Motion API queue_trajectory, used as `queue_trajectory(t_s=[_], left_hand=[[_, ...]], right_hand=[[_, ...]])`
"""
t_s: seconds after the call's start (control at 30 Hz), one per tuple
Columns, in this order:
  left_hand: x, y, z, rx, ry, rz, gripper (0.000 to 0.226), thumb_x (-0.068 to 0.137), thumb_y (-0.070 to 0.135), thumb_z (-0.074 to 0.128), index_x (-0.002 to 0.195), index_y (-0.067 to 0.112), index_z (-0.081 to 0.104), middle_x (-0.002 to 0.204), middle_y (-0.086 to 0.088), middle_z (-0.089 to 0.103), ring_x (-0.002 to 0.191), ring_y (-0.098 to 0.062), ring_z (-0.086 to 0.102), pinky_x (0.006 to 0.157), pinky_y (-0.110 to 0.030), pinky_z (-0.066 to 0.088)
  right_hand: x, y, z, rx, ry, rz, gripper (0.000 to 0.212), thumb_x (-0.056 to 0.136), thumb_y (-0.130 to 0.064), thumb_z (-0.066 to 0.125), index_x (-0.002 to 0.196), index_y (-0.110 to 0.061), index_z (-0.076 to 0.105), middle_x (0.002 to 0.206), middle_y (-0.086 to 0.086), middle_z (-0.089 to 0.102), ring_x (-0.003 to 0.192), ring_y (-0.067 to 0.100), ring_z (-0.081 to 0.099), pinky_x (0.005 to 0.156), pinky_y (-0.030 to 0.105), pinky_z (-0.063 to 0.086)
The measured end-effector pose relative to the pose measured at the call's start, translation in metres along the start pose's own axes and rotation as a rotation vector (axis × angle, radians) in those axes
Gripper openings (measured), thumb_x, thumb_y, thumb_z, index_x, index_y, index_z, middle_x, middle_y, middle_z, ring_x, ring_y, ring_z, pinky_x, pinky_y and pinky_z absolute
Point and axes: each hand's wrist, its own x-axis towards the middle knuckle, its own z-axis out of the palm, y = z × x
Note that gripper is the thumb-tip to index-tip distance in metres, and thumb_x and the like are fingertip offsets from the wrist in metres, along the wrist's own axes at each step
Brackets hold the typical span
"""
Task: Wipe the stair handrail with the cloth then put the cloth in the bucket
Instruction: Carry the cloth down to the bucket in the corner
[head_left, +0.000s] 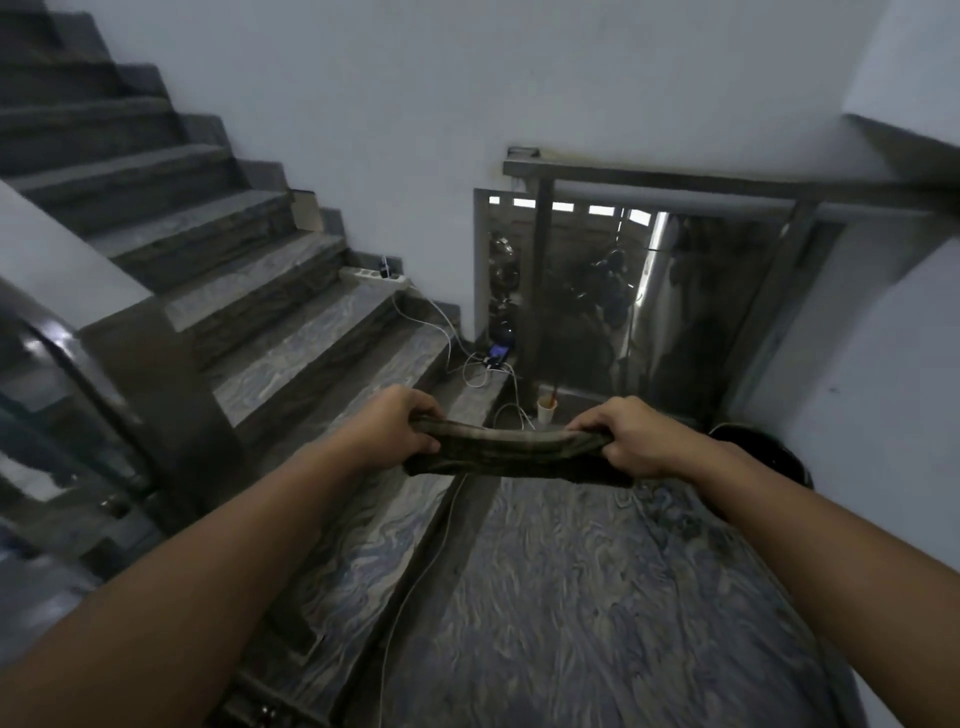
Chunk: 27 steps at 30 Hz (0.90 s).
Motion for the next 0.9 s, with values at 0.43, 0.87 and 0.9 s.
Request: queue_trajectory(t_s=[0.43,0.87,0.9], left_hand=[[0.107,0.034,0.007,-0.338,-0.097,0.098,0.038,0.087,-0.002,0.057,0.116,0.021,0.066,0.112,0.003,0.068,0.104,-0.009,0.062,0.096,-0.028,0.049],[0.314,0.052,0.009,-0.449,-0.318,0.222,0.033,0.086,-0.009,0.055,0.103,0.012,0.071,0.085,0.018,0.071,0.083,0.008,0.066,0.074,-0.007,0.051],[0.324,0.056,0.005,-0.446,-0.331,0.241,0.032,0.085,-0.01,0.056,0.104,0.01,0.071,0.086,0.016,0.072,0.083,0.009,0.066,0.074,-0.007,0.051]], right_hand=[[0.016,0.083,-0.036,0.368,0.174,-0.022,0.059,0.082,0.007,0.054,0.098,-0.047,0.068,0.118,-0.012,0.063,0.114,0.005,0.057,0.098,0.034,0.051],[0.105,0.156,-0.111,0.434,0.285,0.342,0.035,0.076,-0.006,0.063,0.097,-0.031,0.075,0.103,-0.008,0.073,0.089,-0.001,0.066,0.077,0.013,0.051],[0.109,0.154,-0.12,0.431,0.298,0.353,0.03,0.076,-0.008,0.066,0.098,-0.028,0.075,0.099,-0.009,0.073,0.087,-0.003,0.066,0.076,0.011,0.05]])
